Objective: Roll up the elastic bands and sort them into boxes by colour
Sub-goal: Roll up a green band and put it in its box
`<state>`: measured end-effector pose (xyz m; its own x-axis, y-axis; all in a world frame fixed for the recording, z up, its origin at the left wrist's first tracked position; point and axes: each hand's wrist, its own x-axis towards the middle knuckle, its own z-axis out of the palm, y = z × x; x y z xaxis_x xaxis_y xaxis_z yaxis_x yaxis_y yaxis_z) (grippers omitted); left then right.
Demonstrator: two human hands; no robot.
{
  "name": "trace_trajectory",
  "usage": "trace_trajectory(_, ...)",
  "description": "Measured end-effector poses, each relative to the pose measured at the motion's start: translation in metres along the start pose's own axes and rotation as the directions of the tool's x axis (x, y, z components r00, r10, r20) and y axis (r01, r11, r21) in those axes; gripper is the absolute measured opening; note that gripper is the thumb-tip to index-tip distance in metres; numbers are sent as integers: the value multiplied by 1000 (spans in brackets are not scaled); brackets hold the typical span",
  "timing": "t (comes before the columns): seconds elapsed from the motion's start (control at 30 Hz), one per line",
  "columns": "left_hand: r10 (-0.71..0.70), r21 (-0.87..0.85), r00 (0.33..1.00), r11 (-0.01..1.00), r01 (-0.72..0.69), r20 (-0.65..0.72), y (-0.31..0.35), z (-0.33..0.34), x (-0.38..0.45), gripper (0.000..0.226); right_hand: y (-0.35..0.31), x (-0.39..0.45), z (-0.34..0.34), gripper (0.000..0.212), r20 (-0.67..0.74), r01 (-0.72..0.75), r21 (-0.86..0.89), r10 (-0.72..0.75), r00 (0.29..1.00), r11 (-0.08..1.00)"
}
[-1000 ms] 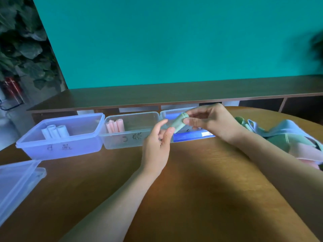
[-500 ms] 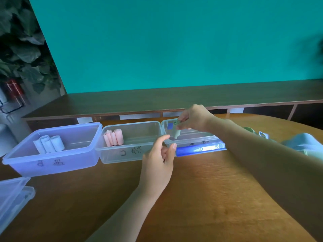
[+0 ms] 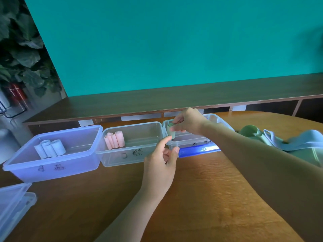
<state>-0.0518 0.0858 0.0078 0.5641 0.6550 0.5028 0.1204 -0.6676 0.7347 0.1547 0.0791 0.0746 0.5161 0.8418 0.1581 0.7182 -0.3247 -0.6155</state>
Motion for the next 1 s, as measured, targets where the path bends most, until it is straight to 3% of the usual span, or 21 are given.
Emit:
trace_trajectory(0.63, 17, -26, 1000, 1000, -16, 9, 0, 0, 1, 49, -5, -9, -3, 39, 22, -53, 39, 52, 998, 998)
trace_trajectory(0.87, 25, -26, 1000, 999, -25, -3, 2, -2, 0, 49, -7, -27, -20, 17, -12, -58, 122, 60, 998, 991)
trace_trajectory(1.0, 57, -29, 997, 998, -58, -55, 5, -3, -3, 45, -6, -52, -38, 19, -73, -25, 233, 43, 996, 972)
